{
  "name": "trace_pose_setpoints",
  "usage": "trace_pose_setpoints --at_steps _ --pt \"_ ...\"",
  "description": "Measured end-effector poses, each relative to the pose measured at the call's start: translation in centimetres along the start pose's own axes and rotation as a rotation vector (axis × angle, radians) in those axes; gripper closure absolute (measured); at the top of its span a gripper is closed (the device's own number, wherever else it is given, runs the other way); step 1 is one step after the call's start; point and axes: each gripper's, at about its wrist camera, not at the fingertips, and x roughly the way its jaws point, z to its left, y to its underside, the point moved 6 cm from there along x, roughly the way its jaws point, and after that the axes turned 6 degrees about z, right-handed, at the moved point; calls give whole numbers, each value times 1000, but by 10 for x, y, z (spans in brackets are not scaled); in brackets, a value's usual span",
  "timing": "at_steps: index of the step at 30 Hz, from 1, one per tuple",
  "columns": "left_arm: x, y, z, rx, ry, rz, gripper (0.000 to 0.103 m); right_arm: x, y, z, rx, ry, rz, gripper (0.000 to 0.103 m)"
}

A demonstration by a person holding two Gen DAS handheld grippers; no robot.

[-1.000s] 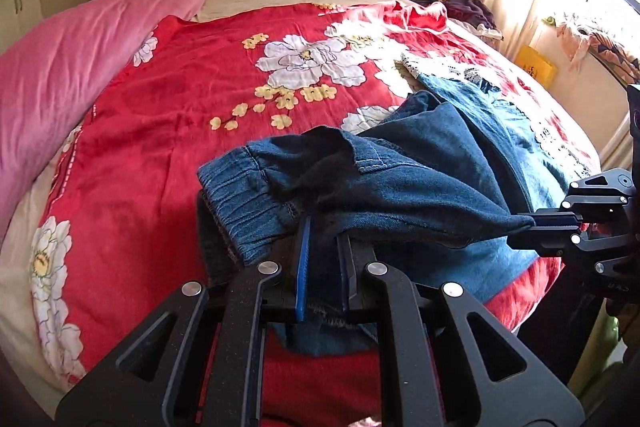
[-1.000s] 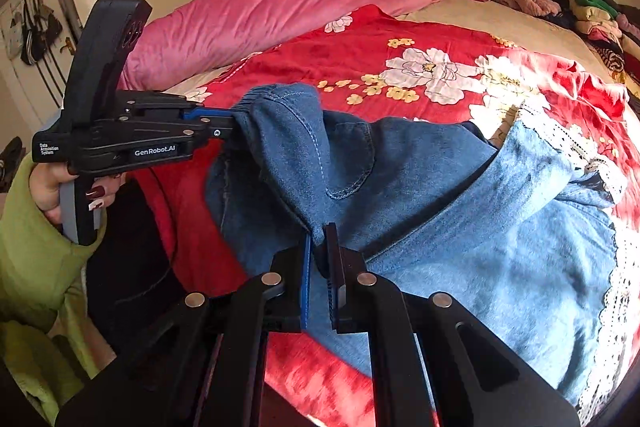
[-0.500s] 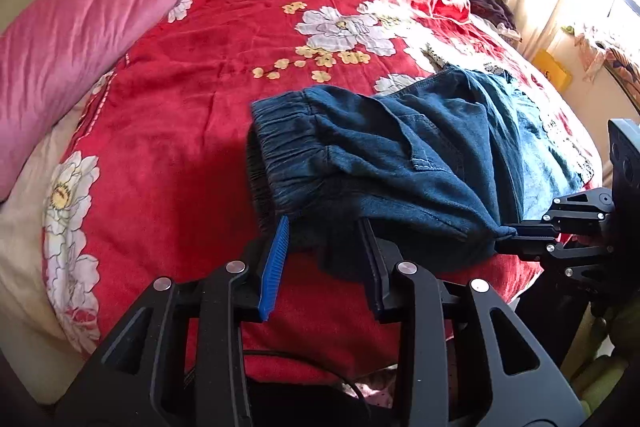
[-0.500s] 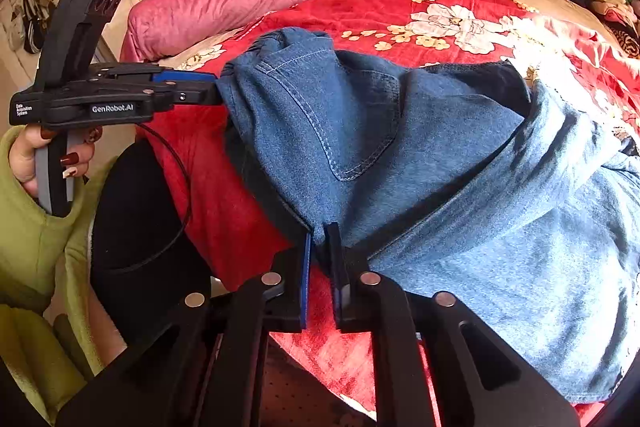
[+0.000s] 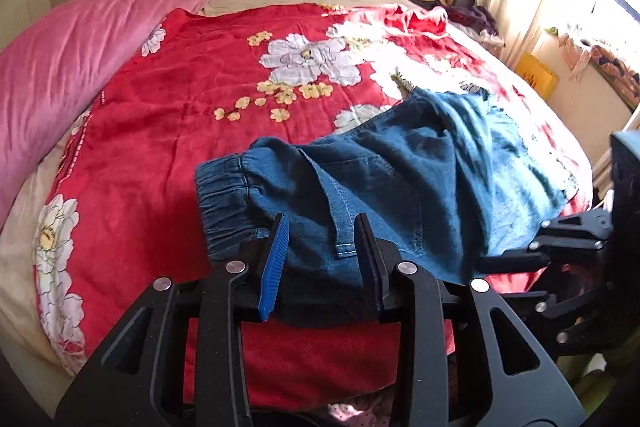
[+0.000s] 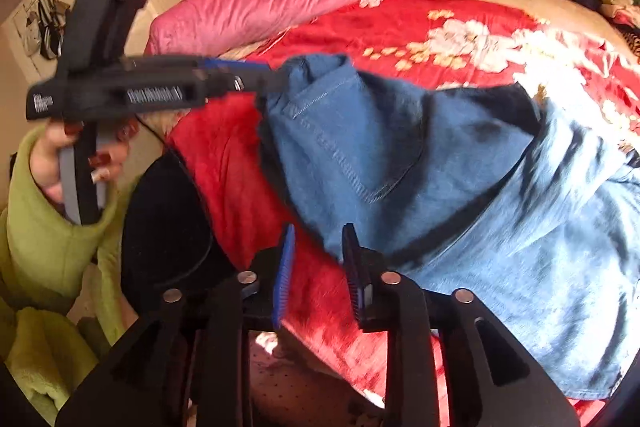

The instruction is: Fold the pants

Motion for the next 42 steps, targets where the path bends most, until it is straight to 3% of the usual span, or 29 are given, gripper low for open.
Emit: trace_pose_setpoints --at_steps 2,5,10,13,20,27,30,32,38,42 --pt "26 11 5 8 -76 74 77 17 5 -12 63 33 58 66" --pt "39 27 12 -26 -22 111 77 43 22 -24 122 47 153 65" --pt "22 27 14 -48 5 81 77 25 17 -21 111 35 86 61" --pt "10 23 10 -51 8 53 75 6 14 -27 123 50 26 49" --pt "-9 6 -15 -9 37 -6 47 -40 10 -62 221 167 -86 34" --pt "-6 -9 -57 52 114 -10 34 -69 4 -97 314 274 -159 30" --pt "1 -13 -82 76 174 3 33 -84 8 -116 351 324 -182 29" --pt "7 -14 -97 91 214 15 33 -93 11 -129 385 343 -202 16" --pt "37 -13 -136 132 280 86 33 -110 13 -161 460 378 -228 15" --pt "59 -11 -147 100 338 138 37 -108 -3 -181 470 392 -207 15"
